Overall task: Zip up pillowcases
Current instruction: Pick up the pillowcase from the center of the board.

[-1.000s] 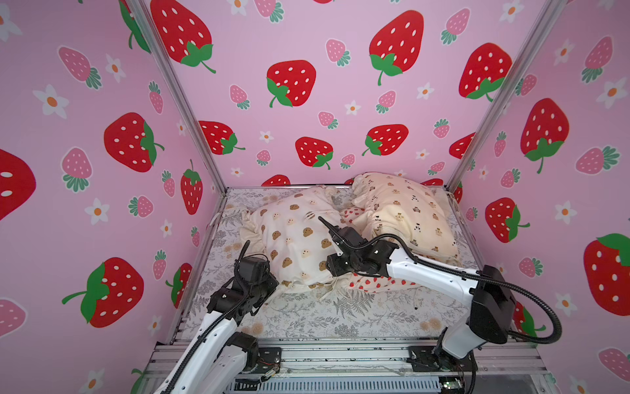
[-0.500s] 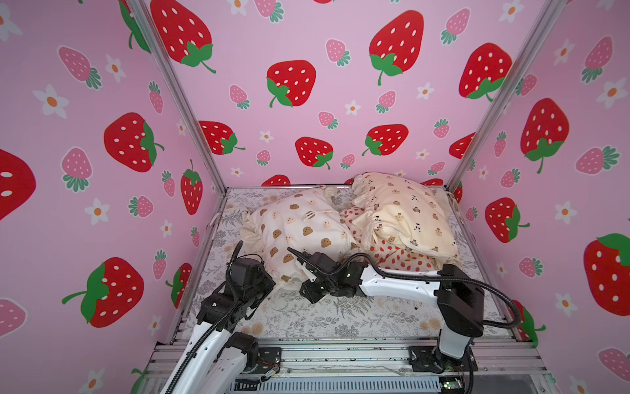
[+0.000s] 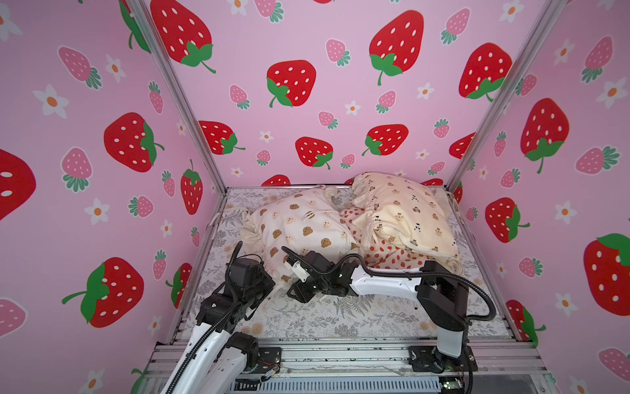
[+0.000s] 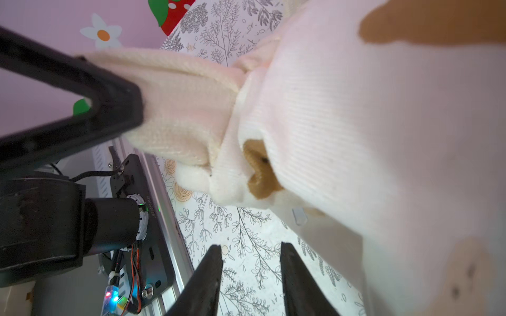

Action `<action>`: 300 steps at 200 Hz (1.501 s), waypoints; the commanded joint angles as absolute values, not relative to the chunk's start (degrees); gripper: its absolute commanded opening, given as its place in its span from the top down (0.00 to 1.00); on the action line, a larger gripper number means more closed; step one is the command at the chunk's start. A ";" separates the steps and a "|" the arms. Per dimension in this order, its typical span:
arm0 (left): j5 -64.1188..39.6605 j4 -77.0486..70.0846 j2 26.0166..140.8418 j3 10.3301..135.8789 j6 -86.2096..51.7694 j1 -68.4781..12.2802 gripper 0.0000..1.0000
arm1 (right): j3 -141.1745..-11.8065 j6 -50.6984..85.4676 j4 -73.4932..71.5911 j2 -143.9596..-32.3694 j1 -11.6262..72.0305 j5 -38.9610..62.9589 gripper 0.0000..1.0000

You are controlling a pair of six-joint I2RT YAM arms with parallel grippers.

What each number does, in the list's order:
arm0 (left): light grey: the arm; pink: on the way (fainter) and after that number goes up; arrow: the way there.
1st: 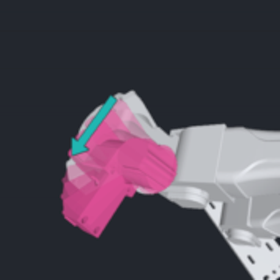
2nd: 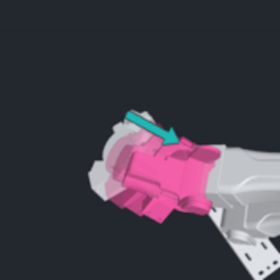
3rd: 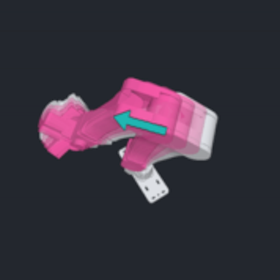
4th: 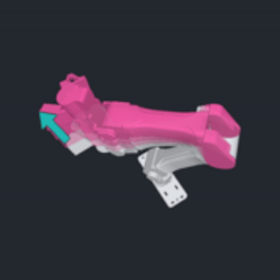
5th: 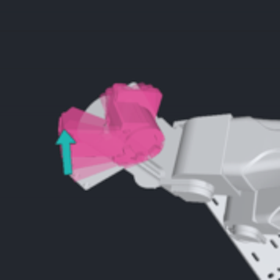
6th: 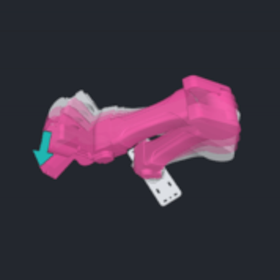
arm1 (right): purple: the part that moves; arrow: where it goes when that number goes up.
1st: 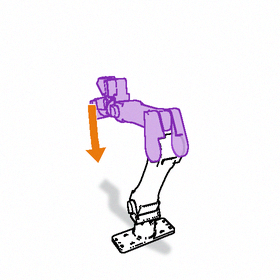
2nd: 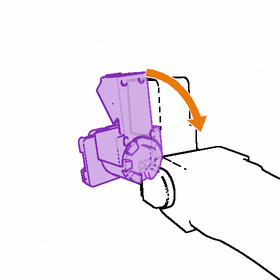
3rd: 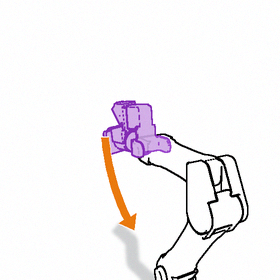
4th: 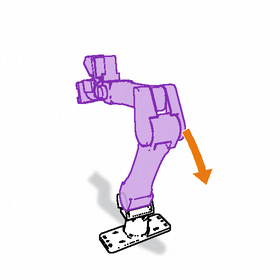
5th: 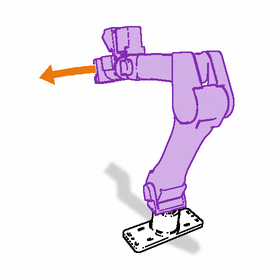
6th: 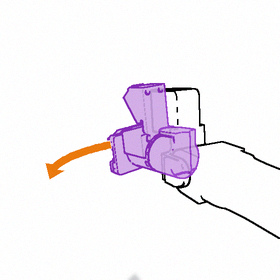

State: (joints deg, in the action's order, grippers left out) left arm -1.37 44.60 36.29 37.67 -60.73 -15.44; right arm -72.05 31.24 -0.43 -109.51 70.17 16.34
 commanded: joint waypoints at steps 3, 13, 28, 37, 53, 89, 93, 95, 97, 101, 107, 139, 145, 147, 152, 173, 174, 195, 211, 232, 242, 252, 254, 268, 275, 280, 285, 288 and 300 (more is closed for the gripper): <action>-1.83 45.31 36.04 39.20 -61.53 -15.73 1.00 | -69.39 36.09 -7.12 -109.88 69.35 21.38 0.60; -2.13 44.98 35.96 38.96 -61.91 -15.73 1.00 | -69.39 37.47 -7.38 -110.47 69.34 21.61 0.61; -2.78 44.48 35.60 38.39 -62.58 -15.73 1.00 | -67.18 40.22 -11.17 -110.51 68.81 21.50 0.61; -3.03 44.32 35.22 37.94 -63.08 -15.73 1.00 | -65.44 42.39 -14.85 -110.39 68.13 22.19 0.61; -3.40 43.89 34.51 36.82 -64.05 -15.71 1.00 | -63.57 44.99 -18.94 -110.60 66.83 23.39 0.60; -4.65 42.47 32.65 34.15 -66.57 -15.73 1.00 | -63.76 46.56 -21.42 -112.31 66.27 24.61 0.60; -4.59 42.54 32.47 33.99 -66.73 -15.73 1.00 | -63.50 46.77 -21.88 -112.30 66.14 24.64 0.60; -4.51 42.61 32.33 33.88 -66.74 -15.73 1.00 | -63.36 46.87 -22.17 -112.27 66.11 24.60 0.60; -4.38 42.73 32.23 33.78 -66.87 -15.73 1.00 | -63.26 46.96 -22.44 -112.25 66.03 24.54 0.60; -4.25 42.99 32.03 33.63 -66.80 -15.73 1.00 | -63.07 47.17 -22.87 -112.24 65.88 24.46 0.60; -4.05 43.23 31.84 33.44 -66.88 -15.73 1.00 | -63.02 47.41 -23.34 -112.55 65.68 24.65 0.60; -4.04 42.63 31.79 32.96 -66.99 -15.73 1.00 | -64.07 47.20 -22.99 -114.24 65.39 25.55 0.60; -3.96 42.64 31.96 32.97 -66.83 -15.73 1.00 | -64.07 47.20 -23.19 -114.25 65.46 25.66 0.60; -3.98 42.70 32.03 32.98 -66.80 -15.71 1.00 | -64.12 47.20 -23.20 -114.24 65.48 25.62 0.60; -4.02 42.80 32.16 33.04 -66.80 -15.73 1.00 | -64.22 47.09 -22.99 -114.30 65.56 25.51 0.60; -4.13 42.55 32.17 32.84 -67.18 -15.73 1.00 | -64.50 46.82 -22.62 -114.96 65.65 25.30 0.60; -4.09 42.54 32.13 32.81 -67.21 -15.73 1.00 | -64.51 46.83 -22.69 -115.01 65.65 25.39 0.60; -3.96 42.27 31.82 32.73 -67.49 -15.73 1.00 | -65.51 47.09 -23.81 -115.71 65.65 26.15 0.60; -4.21 42.00 31.73 32.42 -67.88 -15.73 1.00 | -66.38 46.77 -23.64 -115.86 65.65 25.93 0.60; -4.38 41.63 31.55 32.14 -68.22 -15.73 1.00 | -67.21 47.02 -24.16 -116.55 65.74 26.19 0.61; -4.33 41.66 31.64 32.20 -68.03 -15.73 1.00 | -67.31 47.11 -24.70 -116.63 65.70 26.19 0.61; -4.30 41.75 31.73 32.17 -68.08 -15.73 1.00 | -67.31 47.25 -25.41 -116.57 65.70 26.26 0.62; -4.30 41.75 31.73 32.17 -68.00 -15.73 1.00 | -67.32 47.32 -25.58 -116.62 65.69 26.27 0.62; -4.31 41.75 31.65 32.12 -68.02 -15.74 1.00 | -67.17 47.63 -26.36 -116.50 65.70 26.22 0.64; -4.31 41.75 31.64 32.02 -68.02 -15.73 1.00 | -67.10 47.72 -26.60 -116.39 65.65 26.02 0.65; -4.31 41.77 31.64 32.00 -67.99 -15.73 1.00 | -67.02 47.81 -26.96 -116.29 65.74 26.02 0.65; -4.24 41.75 31.56 32.01 -68.03 -15.73 1.00 | -66.91 47.92 -27.13 -116.20 65.74 26.11 0.65; -4.14 41.81 31.56 32.01 -67.99 -15.73 1.00 | -66.89 47.90 -27.20 -116.15 65.72 26.13 0.66; -3.98 41.95 31.47 31.84 -68.00 -15.73 1.00 | -66.58 47.91 -27.42 -115.71 65.74 25.86 0.68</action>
